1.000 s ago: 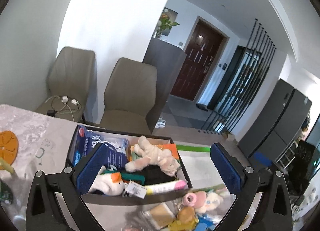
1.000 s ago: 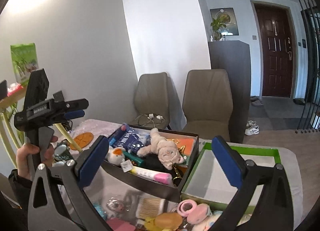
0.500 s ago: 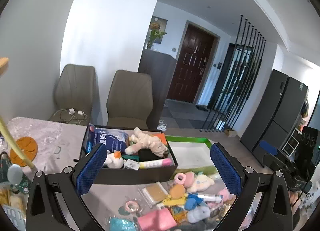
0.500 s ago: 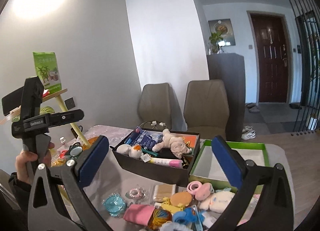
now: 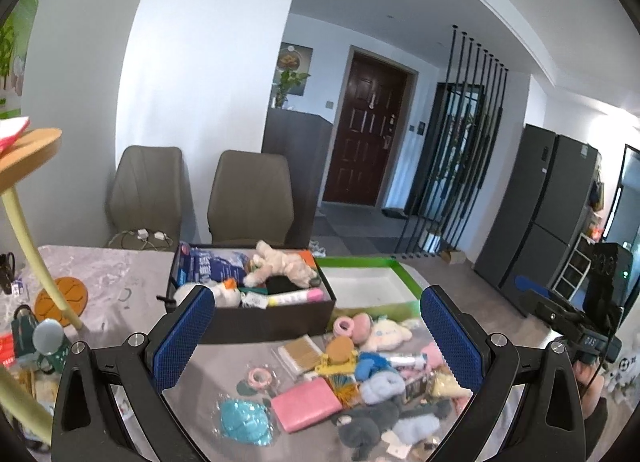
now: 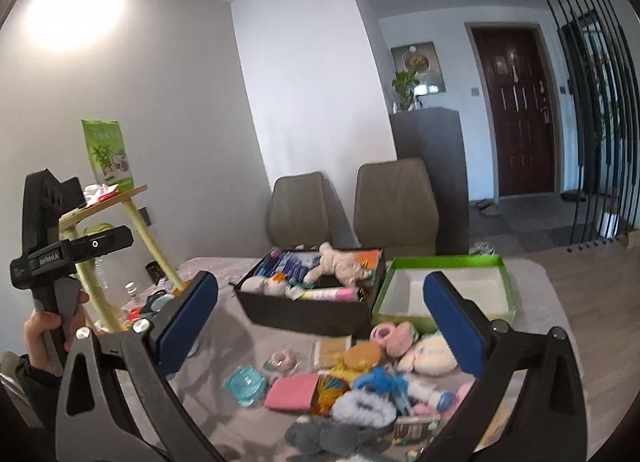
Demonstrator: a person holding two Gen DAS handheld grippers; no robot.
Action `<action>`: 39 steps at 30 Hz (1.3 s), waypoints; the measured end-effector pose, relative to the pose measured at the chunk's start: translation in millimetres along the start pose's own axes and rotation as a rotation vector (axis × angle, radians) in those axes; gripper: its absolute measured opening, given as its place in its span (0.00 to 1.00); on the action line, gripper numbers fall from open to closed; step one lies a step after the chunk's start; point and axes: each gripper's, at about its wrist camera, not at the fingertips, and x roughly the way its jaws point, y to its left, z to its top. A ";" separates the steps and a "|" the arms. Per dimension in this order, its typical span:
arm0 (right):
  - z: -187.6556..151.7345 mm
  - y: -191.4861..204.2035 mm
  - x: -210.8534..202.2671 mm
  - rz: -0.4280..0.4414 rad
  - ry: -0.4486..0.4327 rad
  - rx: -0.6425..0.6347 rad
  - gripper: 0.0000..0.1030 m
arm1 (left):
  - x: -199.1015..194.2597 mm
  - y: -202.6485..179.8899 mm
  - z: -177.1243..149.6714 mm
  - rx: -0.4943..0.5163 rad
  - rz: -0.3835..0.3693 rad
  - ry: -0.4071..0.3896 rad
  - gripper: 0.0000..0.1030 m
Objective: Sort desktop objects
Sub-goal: 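Pull both tools back from the box toward the toy pile, then lower both tools around the grey plush rabbit on the pile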
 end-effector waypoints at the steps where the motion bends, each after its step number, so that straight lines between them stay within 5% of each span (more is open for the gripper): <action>1: -3.3 -1.2 -2.3 0.003 0.007 0.009 1.00 | -0.3 -1.3 -4.5 0.000 -0.005 0.009 1.00; 21: -90.0 -14.1 -0.4 0.074 0.198 0.071 1.00 | 42.5 -6.2 -98.6 -0.029 -0.054 0.240 1.00; 24: -103.9 -19.0 8.8 0.089 0.239 0.087 0.94 | 52.2 -5.5 -112.3 -0.045 -0.066 0.270 1.00; 29: -127.5 -27.5 25.0 0.110 0.318 0.111 0.72 | 71.5 0.3 -132.7 -0.085 -0.066 0.330 0.99; 37: -160.3 -42.1 47.9 0.099 0.425 0.142 0.62 | 98.6 -0.1 -158.0 -0.096 -0.072 0.418 0.90; 39: -166.9 -43.6 54.1 0.100 0.451 0.141 0.61 | 106.0 -1.7 -164.3 -0.098 -0.079 0.442 0.76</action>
